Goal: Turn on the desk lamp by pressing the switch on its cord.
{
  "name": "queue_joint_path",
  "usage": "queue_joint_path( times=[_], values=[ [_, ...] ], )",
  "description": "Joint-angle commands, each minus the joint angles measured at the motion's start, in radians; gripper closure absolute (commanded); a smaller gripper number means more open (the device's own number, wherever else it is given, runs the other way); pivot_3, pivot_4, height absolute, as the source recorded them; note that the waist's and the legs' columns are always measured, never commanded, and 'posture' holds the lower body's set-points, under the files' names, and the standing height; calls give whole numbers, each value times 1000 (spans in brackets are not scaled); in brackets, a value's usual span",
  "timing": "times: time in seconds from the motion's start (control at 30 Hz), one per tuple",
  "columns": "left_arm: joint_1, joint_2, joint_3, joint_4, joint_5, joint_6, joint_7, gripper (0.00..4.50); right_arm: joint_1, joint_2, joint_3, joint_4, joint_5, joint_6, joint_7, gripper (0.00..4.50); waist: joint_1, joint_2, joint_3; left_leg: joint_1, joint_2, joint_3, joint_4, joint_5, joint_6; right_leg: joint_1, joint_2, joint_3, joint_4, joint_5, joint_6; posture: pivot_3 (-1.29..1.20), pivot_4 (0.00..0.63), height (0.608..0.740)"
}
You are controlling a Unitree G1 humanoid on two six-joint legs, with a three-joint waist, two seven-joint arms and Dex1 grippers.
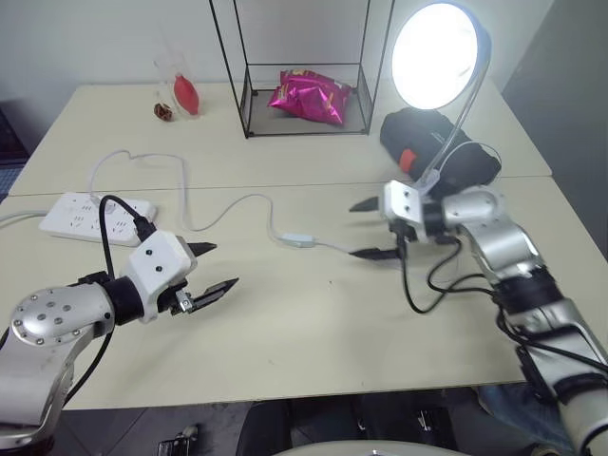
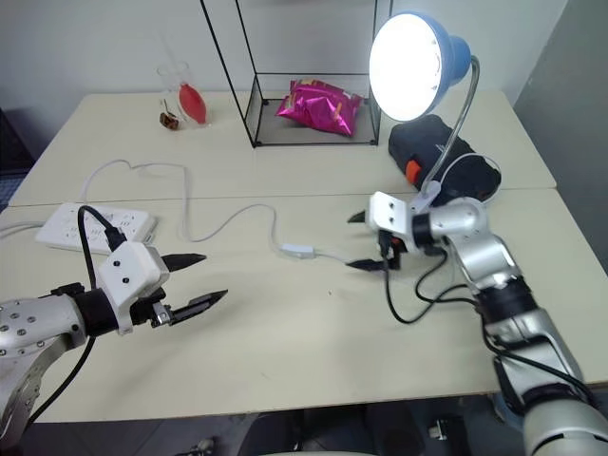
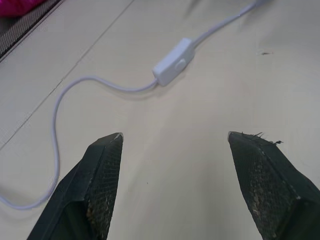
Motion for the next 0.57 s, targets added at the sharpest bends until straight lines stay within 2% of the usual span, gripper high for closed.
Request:
queue_joint_path(
  times=[0.03,0.27,0.57],
  values=[
    [10,14,65,-22,-29,16,-19,1031,65,-84,-61,-201,93,107,39,46,2,0,0,0,0,0,0,0,0,0,0,0,0,0,0,0,150,740],
    [13,33,91,8,-45,9,-63,1031,118,-167,-141,-309,189,235,22,46,2,0,0,2,0,1,1,0,0,1,1,0,1,0,0,0,150,740],
    [-9,37,103,27,-70,-3,-91,1031,125,-187,-162,-274,192,214,1,46,3,0,1,1,0,1,0,0,0,0,1,1,0,0,0,0,150,740]
  ],
)
